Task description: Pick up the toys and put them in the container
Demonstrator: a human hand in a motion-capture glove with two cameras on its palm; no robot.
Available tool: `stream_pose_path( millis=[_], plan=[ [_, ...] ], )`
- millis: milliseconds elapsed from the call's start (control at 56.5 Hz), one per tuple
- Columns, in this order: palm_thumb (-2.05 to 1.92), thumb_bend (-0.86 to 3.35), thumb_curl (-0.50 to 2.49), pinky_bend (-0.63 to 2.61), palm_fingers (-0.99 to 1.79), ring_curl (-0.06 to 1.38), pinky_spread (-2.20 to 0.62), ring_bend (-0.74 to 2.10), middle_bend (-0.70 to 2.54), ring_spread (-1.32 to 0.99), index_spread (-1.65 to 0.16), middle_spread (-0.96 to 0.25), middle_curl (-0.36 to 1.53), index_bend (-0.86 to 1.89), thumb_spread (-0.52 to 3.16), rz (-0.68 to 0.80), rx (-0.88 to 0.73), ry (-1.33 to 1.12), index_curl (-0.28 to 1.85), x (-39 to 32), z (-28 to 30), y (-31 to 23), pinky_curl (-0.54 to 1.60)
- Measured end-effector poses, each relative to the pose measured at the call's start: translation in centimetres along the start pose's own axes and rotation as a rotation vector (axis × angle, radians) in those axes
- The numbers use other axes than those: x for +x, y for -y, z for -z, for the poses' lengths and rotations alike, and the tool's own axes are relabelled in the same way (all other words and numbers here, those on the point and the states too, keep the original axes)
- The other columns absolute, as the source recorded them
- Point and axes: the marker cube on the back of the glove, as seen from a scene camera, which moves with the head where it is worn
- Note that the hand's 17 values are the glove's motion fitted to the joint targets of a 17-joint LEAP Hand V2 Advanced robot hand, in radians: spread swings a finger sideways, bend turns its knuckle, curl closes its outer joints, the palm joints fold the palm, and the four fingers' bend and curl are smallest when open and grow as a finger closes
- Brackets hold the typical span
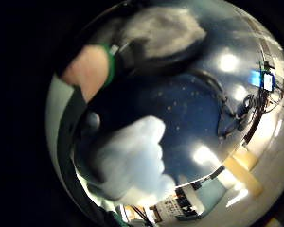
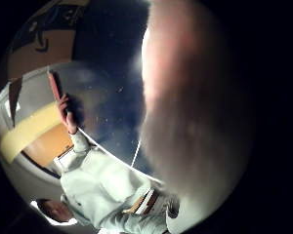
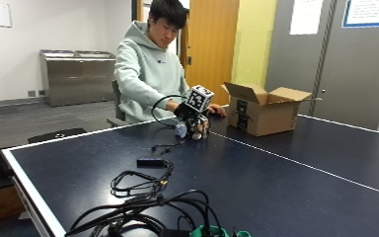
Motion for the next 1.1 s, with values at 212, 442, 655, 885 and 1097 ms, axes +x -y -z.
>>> stream_pose_path(
  millis=[212,442,655,885,1097],
  plan=[
    [0.66,0.18,0.60,1.04,0.83,0.41,-0.31,0.78,0.35,-0.19,-0.31,-0.17,0.27,0.25,1.13,-0.047,-0.136,0.159,0.28,-3.0,2.1,0.0,0.36],
    [0.71,0.15,0.76,0.94,0.91,0.46,-0.39,0.76,0.50,-0.33,-0.40,-0.29,0.37,0.44,0.78,-0.050,-0.097,0.308,0.43,-2.0,10.2,-2.8,0.37],
    [0.72,0.13,0.87,0.95,0.87,0.49,-0.40,0.78,0.54,-0.37,-0.45,-0.34,0.44,0.48,0.58,0.052,0.029,0.178,0.55,-1.9,20.3,-6.6,0.40],
    [0.72,0.11,0.96,0.99,0.83,0.52,-0.40,0.81,0.58,-0.39,-0.49,-0.37,0.51,0.46,0.46,0.216,0.237,0.066,0.69,-10.3,30.4,-8.3,0.42],
    [0.73,0.10,1.03,1.03,0.79,0.55,-0.40,0.84,0.58,-0.40,-0.52,-0.38,0.57,0.42,0.40,0.171,0.352,0.205,0.83,-16.6,35.9,-3.0,0.44]
  ],
)
